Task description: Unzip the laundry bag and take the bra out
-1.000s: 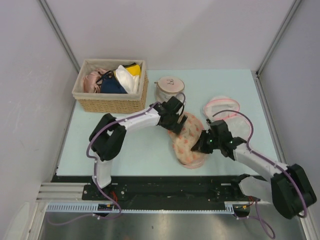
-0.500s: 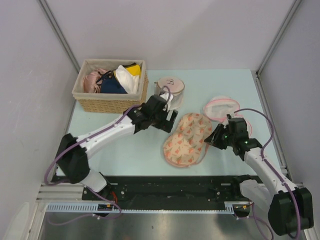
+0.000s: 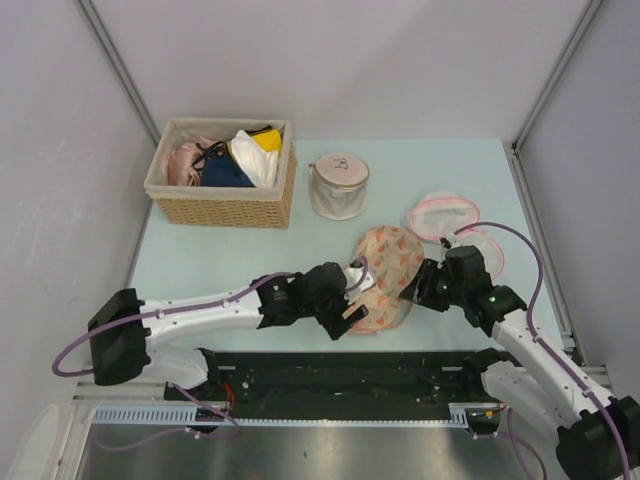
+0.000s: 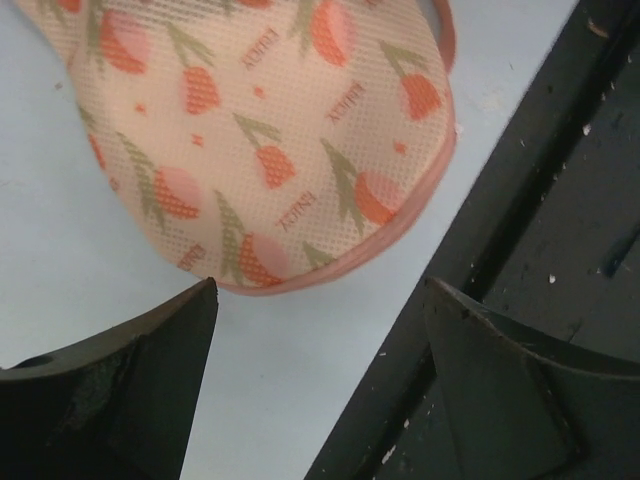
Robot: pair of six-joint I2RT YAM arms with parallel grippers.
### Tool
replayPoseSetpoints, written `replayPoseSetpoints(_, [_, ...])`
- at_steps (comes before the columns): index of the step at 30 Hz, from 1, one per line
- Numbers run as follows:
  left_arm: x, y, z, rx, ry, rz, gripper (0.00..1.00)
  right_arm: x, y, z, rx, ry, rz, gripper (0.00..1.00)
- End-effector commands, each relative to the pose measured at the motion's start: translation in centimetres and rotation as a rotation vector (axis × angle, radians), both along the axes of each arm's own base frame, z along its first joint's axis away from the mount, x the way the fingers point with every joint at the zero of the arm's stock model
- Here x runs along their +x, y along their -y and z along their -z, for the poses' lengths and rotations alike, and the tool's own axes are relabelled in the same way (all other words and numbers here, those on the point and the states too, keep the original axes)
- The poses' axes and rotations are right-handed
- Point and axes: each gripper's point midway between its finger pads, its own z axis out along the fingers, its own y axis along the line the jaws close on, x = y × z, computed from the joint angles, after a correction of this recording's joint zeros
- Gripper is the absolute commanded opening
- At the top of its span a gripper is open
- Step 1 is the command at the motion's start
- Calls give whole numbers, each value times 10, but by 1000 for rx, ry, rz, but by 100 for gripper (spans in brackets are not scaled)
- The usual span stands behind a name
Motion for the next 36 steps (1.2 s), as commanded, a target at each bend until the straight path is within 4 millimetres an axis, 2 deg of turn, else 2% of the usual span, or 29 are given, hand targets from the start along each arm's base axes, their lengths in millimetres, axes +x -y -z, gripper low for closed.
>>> replayPoseSetpoints(1, [-20, 19, -16, -190, 144, 195, 88, -1, 8, -16, -3, 16, 47, 47])
replayPoseSetpoints(2, [-23, 30, -27, -255, 203, 233, 88, -4, 11, -16, -7, 10, 55, 48])
replayPoseSetpoints(3, [-19, 31, -30, -274, 245, 220, 89, -5, 12, -17, -6, 9, 63, 48])
replayPoseSetpoints(7, [-9, 37, -16, -238, 300, 198, 90, -8, 14, -19, -4, 13, 73, 48])
replayPoseSetpoints(13, [-20, 52, -10, -259, 358, 186, 88, -11, 17, -16, -15, -3, 85, 50])
replayPoseSetpoints(17, [-21, 58, 10, -214, 355, 193, 87, -10, 14, -17, -6, -3, 70, 50])
replayPoseSetpoints(21, [-17, 59, 20, -175, 374, 197, 85, -14, 9, -19, 11, -10, 39, 51])
replayPoseSetpoints(24, [-15, 59, 28, -149, 383, 205, 85, -15, 11, -26, 4, -1, 44, 57])
replayPoseSetpoints(29, [-10, 57, 40, -121, 423, 212, 84, -15, 15, -28, -13, -5, 62, 59])
replayPoseSetpoints(32, [0, 56, 47, -83, 470, 194, 73, -15, 14, -26, -22, -10, 67, 59])
replayPoseSetpoints(33, [4, 55, 48, -74, 486, 179, 65, -15, 13, -26, -23, -10, 71, 59])
replayPoseSetpoints(35, [8, 57, 49, -77, 505, 164, 58, -15, 12, -24, -34, -12, 65, 59])
replayPoseSetpoints(36, [9, 60, 45, -87, 511, 155, 49, -15, 11, -24, -32, -12, 62, 59])
